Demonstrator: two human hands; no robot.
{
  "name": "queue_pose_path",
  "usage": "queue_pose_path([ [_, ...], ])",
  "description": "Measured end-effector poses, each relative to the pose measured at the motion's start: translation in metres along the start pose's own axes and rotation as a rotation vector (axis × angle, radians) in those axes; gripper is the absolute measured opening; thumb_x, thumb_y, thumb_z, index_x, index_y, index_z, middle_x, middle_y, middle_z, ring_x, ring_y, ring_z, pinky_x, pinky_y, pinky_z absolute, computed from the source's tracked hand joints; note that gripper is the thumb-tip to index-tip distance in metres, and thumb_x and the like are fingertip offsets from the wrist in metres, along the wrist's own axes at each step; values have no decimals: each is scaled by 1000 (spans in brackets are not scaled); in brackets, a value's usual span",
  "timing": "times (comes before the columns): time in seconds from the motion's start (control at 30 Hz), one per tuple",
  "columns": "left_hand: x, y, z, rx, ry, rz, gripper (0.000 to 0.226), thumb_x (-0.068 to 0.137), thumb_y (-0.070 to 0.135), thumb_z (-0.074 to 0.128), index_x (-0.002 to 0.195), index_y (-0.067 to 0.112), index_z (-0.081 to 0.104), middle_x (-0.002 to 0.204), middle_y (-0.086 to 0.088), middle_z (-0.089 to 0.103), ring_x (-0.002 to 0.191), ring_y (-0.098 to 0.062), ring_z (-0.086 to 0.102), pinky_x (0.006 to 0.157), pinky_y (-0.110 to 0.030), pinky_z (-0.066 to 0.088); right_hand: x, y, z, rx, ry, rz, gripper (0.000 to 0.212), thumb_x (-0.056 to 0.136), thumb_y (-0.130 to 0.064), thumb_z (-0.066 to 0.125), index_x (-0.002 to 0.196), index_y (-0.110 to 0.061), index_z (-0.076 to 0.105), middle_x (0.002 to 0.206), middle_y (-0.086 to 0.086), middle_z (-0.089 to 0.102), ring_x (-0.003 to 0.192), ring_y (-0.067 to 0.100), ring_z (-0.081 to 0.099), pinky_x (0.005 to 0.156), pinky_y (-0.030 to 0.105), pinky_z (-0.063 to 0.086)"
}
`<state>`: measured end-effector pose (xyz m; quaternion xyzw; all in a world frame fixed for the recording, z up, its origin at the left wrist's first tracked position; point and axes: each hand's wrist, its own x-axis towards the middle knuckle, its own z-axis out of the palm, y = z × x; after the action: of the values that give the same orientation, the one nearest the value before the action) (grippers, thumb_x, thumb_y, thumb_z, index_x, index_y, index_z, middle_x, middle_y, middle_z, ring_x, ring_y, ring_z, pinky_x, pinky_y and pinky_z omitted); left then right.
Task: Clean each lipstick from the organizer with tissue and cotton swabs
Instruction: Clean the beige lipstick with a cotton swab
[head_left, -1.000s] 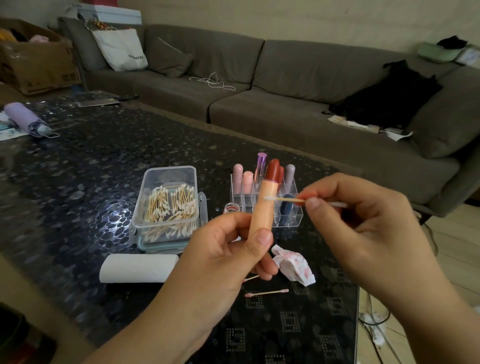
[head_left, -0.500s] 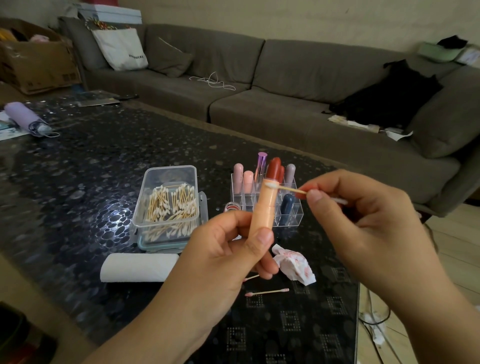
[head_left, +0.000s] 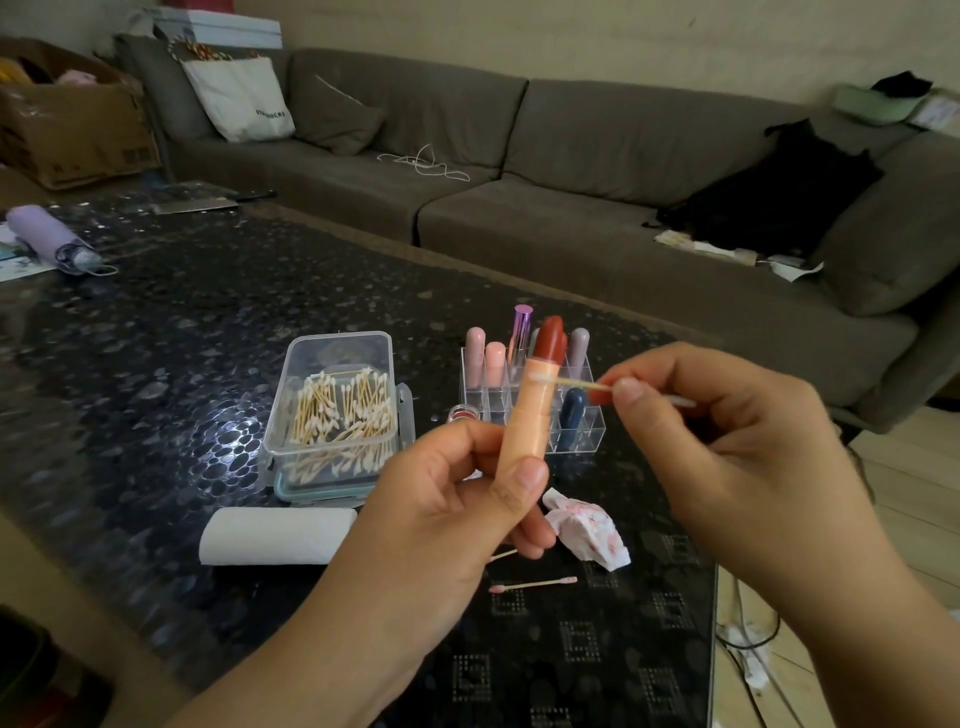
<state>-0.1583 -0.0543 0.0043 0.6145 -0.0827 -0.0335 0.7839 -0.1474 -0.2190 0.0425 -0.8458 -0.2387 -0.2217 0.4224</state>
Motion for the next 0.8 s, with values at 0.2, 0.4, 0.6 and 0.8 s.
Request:
queue_pose_path([
  [0.2,0,0,0,-2,1,5,31,65,30,64,89,11,64,65,-2,67,59,-14,62,58,-21,49,0,0,0,-9,-32,-13,20,84,-38,48,77,-29,64,60,-1,55,43,2,44,43,4,30],
  [0.4,0,1,0,14,3,13,32,65,32,64,89,10,63,62,-4,66,58,-12,62,58,-19,49,0,0,0,-16,57,-20,16,89,-34,52,81,-29,65,61,0,55,44,6,47,39,10,34],
  [0.6,0,-1,0,64,40,20,31,64,36,65,85,14,62,63,-3,67,59,-14,63,59,-20,49,0,-1,4,-50,-33,-36,13,87,-22,57,78,-26,65,58,-4,53,42,1,43,44,3,29],
  [0.8,-1,1,1,66,48,23,31,64,33,65,86,11,61,63,-3,67,56,-10,62,55,-14,47,0,-3,-2,16,76,-25,18,88,-35,49,82,-30,65,62,4,56,46,15,49,37,18,38],
])
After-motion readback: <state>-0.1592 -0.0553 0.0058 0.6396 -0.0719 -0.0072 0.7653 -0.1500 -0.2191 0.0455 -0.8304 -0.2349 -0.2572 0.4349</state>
